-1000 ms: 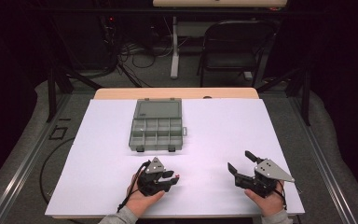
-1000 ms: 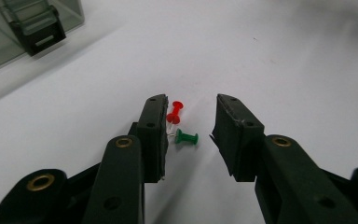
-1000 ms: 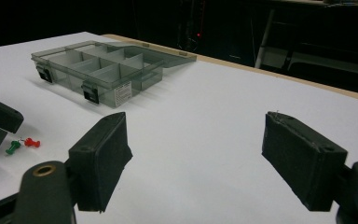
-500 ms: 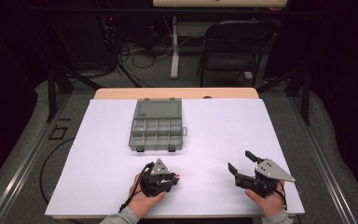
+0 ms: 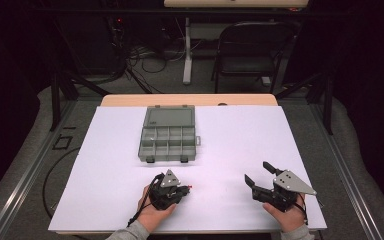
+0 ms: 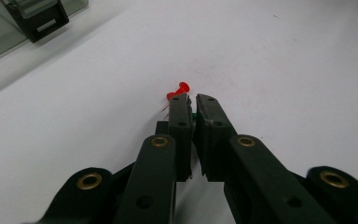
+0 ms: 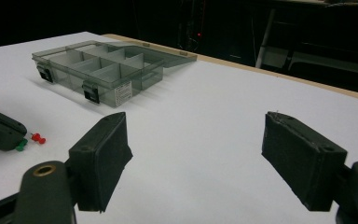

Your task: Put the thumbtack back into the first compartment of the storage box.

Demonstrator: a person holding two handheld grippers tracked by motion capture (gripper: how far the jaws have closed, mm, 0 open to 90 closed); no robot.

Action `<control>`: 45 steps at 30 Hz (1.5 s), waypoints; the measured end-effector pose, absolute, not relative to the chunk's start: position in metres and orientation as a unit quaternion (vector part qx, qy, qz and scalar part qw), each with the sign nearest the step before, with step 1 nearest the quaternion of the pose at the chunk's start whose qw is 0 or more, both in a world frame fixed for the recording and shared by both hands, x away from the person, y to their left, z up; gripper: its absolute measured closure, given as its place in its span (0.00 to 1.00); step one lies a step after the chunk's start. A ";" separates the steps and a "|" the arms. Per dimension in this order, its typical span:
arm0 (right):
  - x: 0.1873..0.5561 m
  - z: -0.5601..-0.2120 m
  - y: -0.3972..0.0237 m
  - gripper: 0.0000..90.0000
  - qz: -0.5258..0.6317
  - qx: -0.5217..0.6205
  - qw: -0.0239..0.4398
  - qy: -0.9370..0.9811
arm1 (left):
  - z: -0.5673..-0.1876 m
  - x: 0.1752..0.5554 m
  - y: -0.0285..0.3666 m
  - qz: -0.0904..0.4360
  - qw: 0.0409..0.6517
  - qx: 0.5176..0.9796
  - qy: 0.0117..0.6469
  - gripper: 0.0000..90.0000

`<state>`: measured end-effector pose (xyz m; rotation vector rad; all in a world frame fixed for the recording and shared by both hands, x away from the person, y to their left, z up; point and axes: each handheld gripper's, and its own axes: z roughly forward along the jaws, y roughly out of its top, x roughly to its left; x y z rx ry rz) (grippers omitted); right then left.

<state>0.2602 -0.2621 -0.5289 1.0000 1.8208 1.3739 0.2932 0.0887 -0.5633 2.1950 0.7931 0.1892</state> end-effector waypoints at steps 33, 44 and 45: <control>0.260 -0.529 -0.261 0.25 0.522 0.378 0.320 0.694 | -0.565 0.291 0.078 0.108 0.388 0.858 0.318 0.76; 0.260 -0.529 -0.262 0.25 0.523 0.379 0.320 0.693 | -0.565 0.293 0.080 0.097 0.394 0.856 0.319 0.77; 0.260 -0.529 -0.262 0.25 0.523 0.379 0.319 0.693 | -0.565 0.293 0.081 0.092 0.396 0.855 0.322 0.77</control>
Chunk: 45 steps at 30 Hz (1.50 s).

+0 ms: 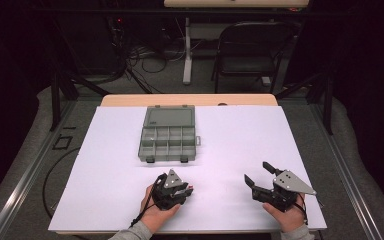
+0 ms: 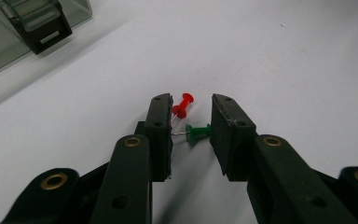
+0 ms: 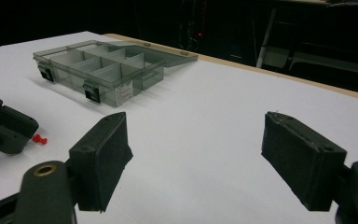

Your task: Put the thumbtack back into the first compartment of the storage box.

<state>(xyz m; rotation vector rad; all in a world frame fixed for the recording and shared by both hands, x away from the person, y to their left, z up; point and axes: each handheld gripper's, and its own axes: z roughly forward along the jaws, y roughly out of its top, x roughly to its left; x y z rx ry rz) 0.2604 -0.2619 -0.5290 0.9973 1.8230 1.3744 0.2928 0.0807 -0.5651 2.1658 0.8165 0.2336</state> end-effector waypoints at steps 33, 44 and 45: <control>0.261 -0.529 -0.262 0.25 0.523 0.378 0.319 0.694 | -0.535 0.310 0.144 0.114 0.461 0.785 0.397 0.77; 0.261 -0.529 -0.262 0.25 0.523 0.378 0.318 0.694 | -0.535 0.313 0.151 0.117 0.461 0.778 0.410 0.77; 0.261 -0.529 -0.262 0.25 0.523 0.378 0.318 0.694 | -0.535 0.313 0.152 0.117 0.462 0.777 0.412 0.77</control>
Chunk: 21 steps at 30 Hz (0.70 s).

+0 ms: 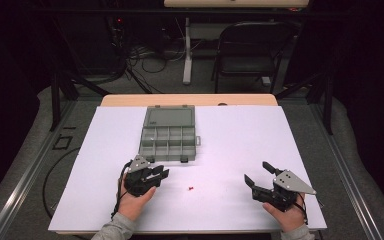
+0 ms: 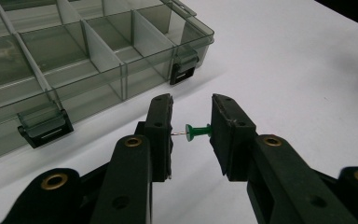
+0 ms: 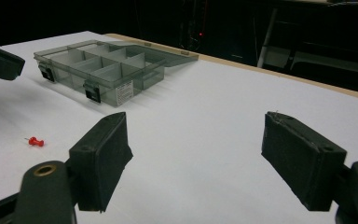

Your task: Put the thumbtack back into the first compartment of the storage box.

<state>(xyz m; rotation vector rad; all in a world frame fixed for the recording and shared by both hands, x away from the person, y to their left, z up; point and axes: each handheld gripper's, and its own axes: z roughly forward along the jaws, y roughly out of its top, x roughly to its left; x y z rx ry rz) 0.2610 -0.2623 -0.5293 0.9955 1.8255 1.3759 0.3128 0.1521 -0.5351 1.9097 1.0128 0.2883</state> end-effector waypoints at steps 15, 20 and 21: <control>0.262 -0.530 -0.262 0.25 0.523 0.380 0.319 0.693 | -0.528 0.321 0.163 0.115 0.469 0.767 0.424 0.77; 0.262 -0.530 -0.261 0.25 0.522 0.381 0.317 0.694 | -0.520 0.330 0.169 0.118 0.475 0.759 0.430 0.77; 0.262 -0.531 -0.259 0.25 0.521 0.380 0.319 0.695 | -0.518 0.332 0.171 0.120 0.475 0.757 0.432 0.77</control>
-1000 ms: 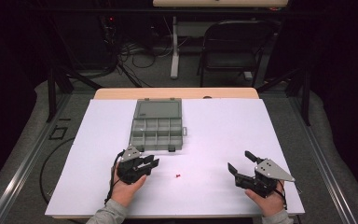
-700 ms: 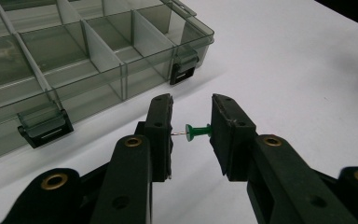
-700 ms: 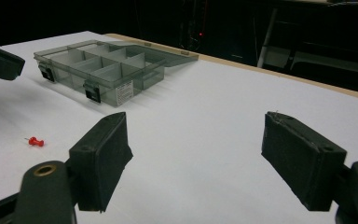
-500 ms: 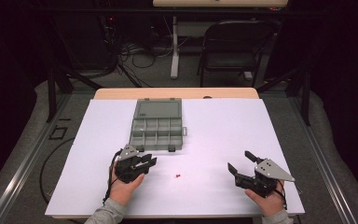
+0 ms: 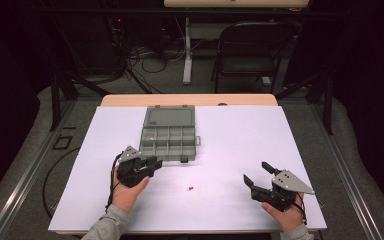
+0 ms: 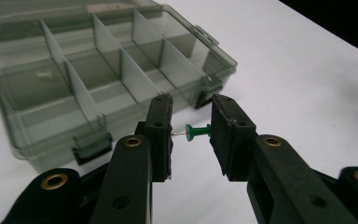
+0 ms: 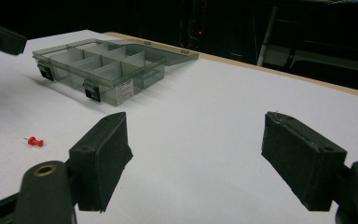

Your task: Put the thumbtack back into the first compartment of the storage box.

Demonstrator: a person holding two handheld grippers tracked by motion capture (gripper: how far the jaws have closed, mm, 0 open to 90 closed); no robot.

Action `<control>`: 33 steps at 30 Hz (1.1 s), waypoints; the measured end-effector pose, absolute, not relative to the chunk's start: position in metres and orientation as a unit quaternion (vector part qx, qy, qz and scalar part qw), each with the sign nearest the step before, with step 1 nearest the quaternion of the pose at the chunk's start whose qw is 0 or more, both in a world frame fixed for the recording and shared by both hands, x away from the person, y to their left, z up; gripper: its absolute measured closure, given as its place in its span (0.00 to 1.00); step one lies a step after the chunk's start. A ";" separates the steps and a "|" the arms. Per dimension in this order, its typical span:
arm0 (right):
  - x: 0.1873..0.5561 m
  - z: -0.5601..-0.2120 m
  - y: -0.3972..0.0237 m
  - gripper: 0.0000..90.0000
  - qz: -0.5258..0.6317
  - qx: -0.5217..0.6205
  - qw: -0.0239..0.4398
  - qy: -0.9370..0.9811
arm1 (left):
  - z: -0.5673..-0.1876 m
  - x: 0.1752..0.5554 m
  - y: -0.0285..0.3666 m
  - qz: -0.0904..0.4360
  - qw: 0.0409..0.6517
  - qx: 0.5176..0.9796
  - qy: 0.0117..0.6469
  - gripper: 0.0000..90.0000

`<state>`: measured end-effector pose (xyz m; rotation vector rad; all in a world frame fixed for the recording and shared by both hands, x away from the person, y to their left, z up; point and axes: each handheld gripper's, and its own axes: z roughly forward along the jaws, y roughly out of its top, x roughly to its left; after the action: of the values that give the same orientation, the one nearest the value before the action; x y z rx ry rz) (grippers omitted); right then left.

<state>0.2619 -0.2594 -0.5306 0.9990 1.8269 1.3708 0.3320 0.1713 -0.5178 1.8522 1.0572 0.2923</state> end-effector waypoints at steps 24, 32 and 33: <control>0.263 -0.531 -0.259 0.25 0.518 0.379 0.317 0.699 | -0.469 0.425 0.197 0.107 0.422 0.737 0.516 0.77; 0.263 -0.531 -0.260 0.25 0.518 0.379 0.316 0.699 | -0.471 0.457 0.198 0.111 0.372 0.736 0.555 0.77; 0.263 -0.531 -0.260 0.25 0.518 0.379 0.315 0.699 | -0.471 0.457 0.198 0.111 0.372 0.736 0.555 0.77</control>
<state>0.2628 -0.2602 -0.5312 0.9995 1.8419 1.3657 0.4567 0.1983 -0.4715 1.8856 1.4233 0.2839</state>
